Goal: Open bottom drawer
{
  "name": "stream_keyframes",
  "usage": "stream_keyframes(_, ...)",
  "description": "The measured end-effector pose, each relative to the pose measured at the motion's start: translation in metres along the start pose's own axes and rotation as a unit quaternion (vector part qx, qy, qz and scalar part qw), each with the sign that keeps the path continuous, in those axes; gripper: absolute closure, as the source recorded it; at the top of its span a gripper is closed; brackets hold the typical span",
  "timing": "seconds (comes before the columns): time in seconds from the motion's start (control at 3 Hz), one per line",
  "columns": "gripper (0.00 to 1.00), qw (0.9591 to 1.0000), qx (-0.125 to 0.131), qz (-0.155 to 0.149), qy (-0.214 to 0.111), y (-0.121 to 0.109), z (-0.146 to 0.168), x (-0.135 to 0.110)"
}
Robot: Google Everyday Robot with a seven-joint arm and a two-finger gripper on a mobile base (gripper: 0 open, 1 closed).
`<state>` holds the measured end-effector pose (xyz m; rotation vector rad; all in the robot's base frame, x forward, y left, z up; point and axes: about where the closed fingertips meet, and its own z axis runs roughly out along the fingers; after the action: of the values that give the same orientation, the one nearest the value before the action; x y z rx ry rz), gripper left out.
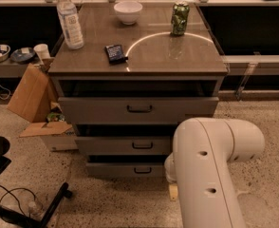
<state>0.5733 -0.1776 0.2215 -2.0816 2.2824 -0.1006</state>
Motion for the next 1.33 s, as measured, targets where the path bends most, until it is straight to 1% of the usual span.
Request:
stream_keyframes(0.33, 0.00, 0.9996, 0.023, 0.003, -0.016, -0.018, 0.022, -0.002)
stream_keyframes(0.67, 0.00, 0.9990, 0.034, 0.007, -0.027, -0.034, 0.040, -0.007)
stream_keyframes(1.0, 0.16, 0.9985, 0.038, 0.015, -0.037, -0.049, 0.054, -0.011)
stream_keyframes(1.33, 0.40, 0.9986, 0.042, 0.016, -0.027, -0.056, 0.056, -0.005)
